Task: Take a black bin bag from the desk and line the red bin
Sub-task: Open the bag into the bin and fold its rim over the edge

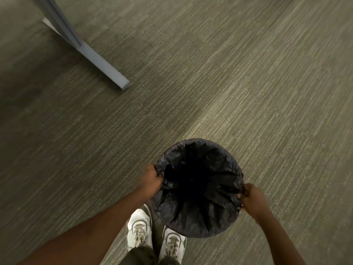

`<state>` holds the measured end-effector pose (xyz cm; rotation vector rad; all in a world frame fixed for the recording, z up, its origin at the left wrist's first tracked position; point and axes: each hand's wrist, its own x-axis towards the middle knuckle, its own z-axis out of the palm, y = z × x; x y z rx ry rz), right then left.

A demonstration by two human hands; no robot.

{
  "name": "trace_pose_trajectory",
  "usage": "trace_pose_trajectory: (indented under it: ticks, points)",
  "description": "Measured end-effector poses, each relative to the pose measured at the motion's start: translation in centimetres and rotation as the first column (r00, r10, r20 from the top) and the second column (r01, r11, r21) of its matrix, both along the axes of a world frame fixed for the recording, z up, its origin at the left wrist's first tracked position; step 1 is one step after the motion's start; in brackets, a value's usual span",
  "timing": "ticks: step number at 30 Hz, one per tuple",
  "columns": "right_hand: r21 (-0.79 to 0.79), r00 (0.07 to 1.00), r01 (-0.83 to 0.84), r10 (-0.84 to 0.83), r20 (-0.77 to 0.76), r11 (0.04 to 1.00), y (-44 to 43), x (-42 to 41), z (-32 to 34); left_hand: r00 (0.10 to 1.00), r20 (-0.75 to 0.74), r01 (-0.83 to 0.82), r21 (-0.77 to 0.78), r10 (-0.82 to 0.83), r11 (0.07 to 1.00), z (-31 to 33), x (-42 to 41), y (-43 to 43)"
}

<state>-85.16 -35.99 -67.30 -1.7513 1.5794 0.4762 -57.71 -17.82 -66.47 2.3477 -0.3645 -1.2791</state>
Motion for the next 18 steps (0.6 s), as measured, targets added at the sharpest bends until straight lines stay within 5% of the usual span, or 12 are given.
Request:
trace_pose_trajectory:
  ticks: [9,18]
  points:
    - [-0.081,0.967,-0.252,0.254,0.018,0.964,-0.3,11.6,1.3,0.975,0.022,-0.222,-0.011,0.222,0.975,1.2,6.9,3.8]
    - [-0.126,0.878,-0.444,0.459,0.134,0.887,1.2,30.6,1.8,0.838,0.21,-0.498,-0.085,0.504,0.863,1.2,17.7,9.5]
